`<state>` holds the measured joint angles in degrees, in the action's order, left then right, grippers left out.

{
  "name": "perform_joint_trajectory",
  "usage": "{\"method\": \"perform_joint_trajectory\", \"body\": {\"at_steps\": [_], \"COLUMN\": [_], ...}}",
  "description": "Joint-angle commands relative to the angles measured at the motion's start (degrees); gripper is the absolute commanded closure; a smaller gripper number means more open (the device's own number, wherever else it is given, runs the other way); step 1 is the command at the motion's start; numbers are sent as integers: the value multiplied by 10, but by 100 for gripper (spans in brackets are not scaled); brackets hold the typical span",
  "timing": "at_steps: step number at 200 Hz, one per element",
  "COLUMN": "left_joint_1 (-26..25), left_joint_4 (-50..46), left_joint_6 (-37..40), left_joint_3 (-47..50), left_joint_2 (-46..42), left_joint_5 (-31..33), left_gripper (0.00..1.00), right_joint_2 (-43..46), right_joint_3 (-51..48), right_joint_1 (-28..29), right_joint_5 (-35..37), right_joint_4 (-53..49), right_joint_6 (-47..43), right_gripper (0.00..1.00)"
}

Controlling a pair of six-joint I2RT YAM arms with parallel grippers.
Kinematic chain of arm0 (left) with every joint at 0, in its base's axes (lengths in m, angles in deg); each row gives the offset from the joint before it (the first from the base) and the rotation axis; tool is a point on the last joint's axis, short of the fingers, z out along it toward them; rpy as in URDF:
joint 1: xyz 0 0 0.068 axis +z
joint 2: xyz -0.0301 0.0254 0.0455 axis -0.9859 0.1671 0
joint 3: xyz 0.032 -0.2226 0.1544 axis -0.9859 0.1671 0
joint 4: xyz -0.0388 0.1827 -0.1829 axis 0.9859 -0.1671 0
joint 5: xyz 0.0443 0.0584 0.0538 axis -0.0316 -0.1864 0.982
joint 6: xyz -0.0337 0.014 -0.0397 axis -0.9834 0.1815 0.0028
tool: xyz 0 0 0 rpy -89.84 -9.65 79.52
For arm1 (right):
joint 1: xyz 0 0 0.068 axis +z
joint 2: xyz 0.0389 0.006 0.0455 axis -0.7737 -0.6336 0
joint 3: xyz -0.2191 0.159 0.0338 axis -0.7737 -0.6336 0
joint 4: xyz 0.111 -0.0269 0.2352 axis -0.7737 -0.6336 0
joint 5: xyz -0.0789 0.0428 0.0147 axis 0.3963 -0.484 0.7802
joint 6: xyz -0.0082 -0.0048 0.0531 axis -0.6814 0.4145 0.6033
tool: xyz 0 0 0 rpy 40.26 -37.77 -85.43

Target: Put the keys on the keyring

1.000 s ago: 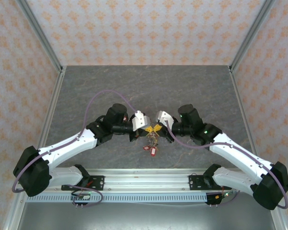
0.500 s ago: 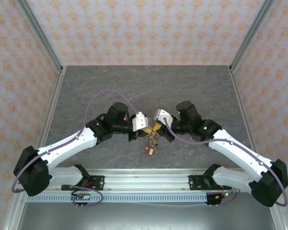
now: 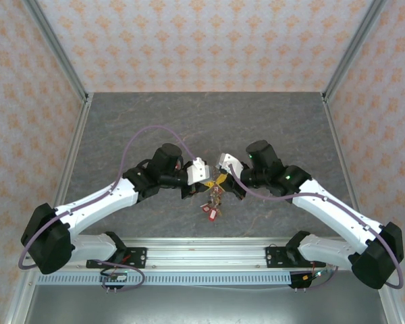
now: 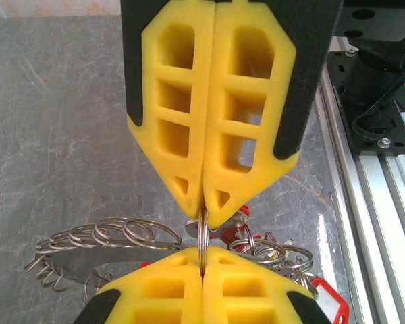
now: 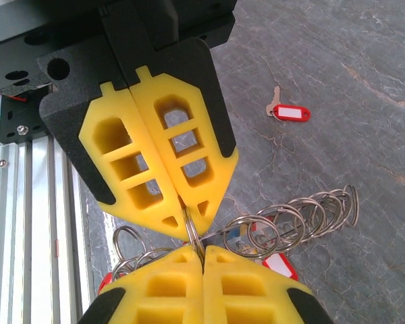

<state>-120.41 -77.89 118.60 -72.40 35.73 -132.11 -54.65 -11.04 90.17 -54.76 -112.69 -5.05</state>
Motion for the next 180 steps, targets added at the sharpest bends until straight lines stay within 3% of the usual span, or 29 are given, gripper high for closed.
{"method": "perform_joint_trajectory", "body": {"at_steps": [1, 60, 127, 180], "left_joint_1": [-3, -3, -3, -2], "left_joint_4": [28, 123, 126, 121], "left_joint_6": [-14, -67, -63, -63], "left_joint_3": [-12, 29, 29, 35], "left_joint_2": [8, -10, -12, -19], "left_joint_5": [2, -16, -39, -20], "left_gripper": [100, 100, 100, 100], "right_joint_2": [12, 31, 32, 33], "right_joint_3": [12, -42, -69, -66], "right_joint_1": [2, 2, 2, 2], "right_joint_5": [-30, 0, -15, -5], "right_joint_4": [49, 71, 124, 99], "right_joint_6": [-3, 3, 24, 9], "right_gripper": [97, 88, 85, 97]}}
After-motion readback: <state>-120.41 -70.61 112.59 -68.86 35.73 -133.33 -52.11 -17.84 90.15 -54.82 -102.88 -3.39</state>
